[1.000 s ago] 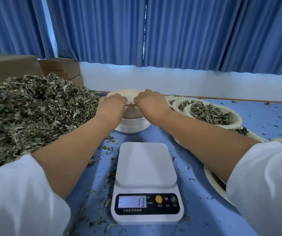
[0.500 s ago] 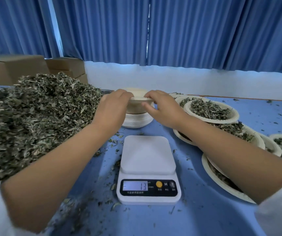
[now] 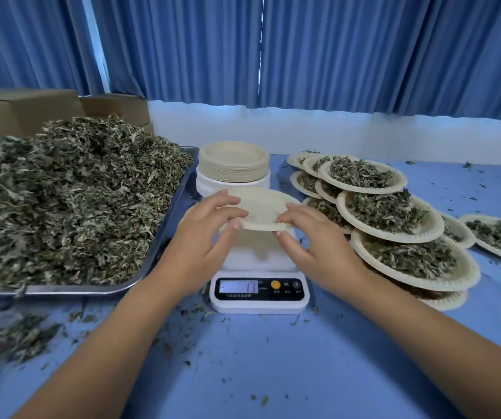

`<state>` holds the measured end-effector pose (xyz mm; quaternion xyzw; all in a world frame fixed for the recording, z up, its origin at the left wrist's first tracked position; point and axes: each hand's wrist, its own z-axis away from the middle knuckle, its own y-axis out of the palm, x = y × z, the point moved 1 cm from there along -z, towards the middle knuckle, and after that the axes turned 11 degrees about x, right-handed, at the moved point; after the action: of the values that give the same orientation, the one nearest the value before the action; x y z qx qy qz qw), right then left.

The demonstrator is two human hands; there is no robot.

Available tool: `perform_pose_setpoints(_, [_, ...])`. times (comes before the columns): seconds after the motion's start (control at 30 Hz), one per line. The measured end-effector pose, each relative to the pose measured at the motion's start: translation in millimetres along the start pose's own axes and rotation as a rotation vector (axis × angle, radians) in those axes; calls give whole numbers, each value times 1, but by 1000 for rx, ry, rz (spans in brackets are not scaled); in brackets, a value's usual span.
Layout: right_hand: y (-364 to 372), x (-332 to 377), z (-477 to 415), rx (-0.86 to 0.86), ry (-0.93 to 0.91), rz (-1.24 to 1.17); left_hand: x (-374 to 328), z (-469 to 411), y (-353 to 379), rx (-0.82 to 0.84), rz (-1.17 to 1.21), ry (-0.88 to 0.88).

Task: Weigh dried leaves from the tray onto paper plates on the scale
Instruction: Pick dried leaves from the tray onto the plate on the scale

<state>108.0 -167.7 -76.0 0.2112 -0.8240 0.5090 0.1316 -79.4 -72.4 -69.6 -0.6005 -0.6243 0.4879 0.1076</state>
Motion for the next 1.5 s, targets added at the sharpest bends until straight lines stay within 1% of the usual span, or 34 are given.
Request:
perform_pose_setpoints(0.03, [2,-2,5,2,0,-13,3,2,-1,15,39,-24])
perform_pose_setpoints(0.1, [5,-6,15,-6,2,-24,12,5,-1,50,27,-55])
perform_pose_setpoints(0.23, [11,-10,25,66,21,-18,24,9,3,171,0,-138])
perform_pose_setpoints(0.37, [9,-8,24,105,-19,-17,28,9,7,184,-39,-164])
perform_pose_setpoints(0.5, [9,-5,27,144,-39,1,25,8,6,114,-67,-185])
perform_pose_setpoints(0.6, [8,-8,26,154,-28,28,24,7,7,45,-32,-243])
perform_pose_setpoints(0.7, [5,-12,24,123,-8,37,23,7,8,-58,37,-315])
perform_pose_setpoints(0.83, [5,-15,22,53,18,14,25,6,12,-111,111,-410])
perform_pose_setpoints(0.9, [6,-17,22,37,30,7,25,4,13,-145,185,-458])
perform_pose_setpoints(1.0, [6,-17,22,32,35,-1,25,5,13,-237,371,-551])
perform_pose_setpoints(1.1, [7,-14,22,12,35,-17,27,6,15,-288,534,-634])
perform_pose_setpoints(1.23, [9,-12,21,-47,89,-52,30,4,17,-317,664,-676])
perform_pose_setpoints(1.5, [7,-14,21,-97,96,-70,31,4,18,-339,718,-663])
